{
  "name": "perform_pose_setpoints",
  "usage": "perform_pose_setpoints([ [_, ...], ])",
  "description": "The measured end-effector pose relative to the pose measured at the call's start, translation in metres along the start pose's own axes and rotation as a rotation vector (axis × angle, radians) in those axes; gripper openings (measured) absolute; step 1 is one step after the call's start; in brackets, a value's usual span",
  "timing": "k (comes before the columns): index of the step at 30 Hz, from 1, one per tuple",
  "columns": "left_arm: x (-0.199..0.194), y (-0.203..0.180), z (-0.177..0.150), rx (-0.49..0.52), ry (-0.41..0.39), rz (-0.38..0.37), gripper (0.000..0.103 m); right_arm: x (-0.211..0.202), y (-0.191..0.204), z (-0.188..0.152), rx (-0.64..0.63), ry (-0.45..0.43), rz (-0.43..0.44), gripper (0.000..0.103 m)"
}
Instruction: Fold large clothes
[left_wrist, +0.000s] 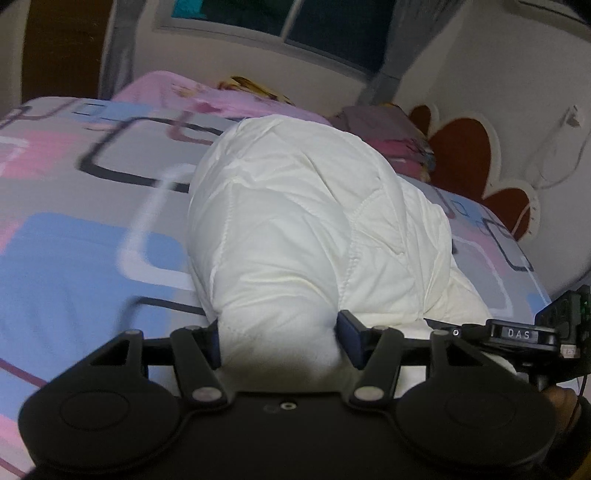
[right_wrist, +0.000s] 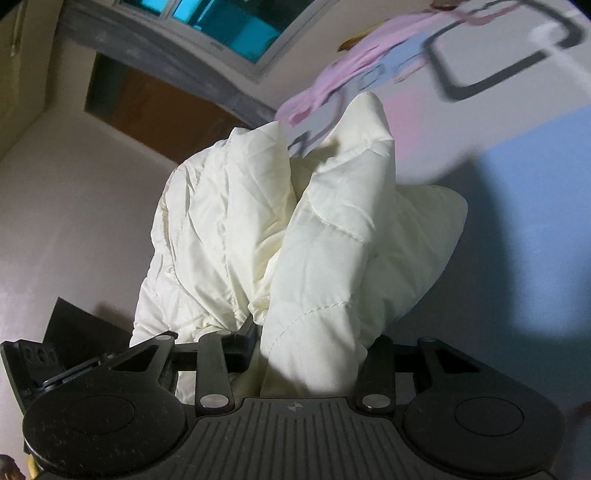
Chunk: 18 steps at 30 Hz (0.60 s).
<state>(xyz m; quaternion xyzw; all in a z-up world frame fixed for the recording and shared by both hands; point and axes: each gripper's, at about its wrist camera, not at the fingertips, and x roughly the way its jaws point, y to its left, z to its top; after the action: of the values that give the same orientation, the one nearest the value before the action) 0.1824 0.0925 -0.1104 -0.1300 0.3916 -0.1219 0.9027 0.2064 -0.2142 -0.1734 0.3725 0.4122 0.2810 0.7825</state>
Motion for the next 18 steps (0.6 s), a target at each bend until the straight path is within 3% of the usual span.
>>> perform_pose_setpoints([
  [11, -0.043, 0.165, 0.026, -0.009, -0.001, 0.022, 0.058, 0.158, 0.091, -0.049, 0.02, 0.009, -0.011, 0.04],
  [15, -0.048, 0.202, 0.027, -0.005, -0.007, 0.035, 0.059, 0.183, 0.106, -0.048, -0.007, 0.02, -0.023, 0.04],
  [18, -0.041, 0.213, 0.019, 0.033, -0.004, 0.05, 0.06, 0.179, 0.092, -0.049, -0.02, 0.027, -0.071, 0.045],
])
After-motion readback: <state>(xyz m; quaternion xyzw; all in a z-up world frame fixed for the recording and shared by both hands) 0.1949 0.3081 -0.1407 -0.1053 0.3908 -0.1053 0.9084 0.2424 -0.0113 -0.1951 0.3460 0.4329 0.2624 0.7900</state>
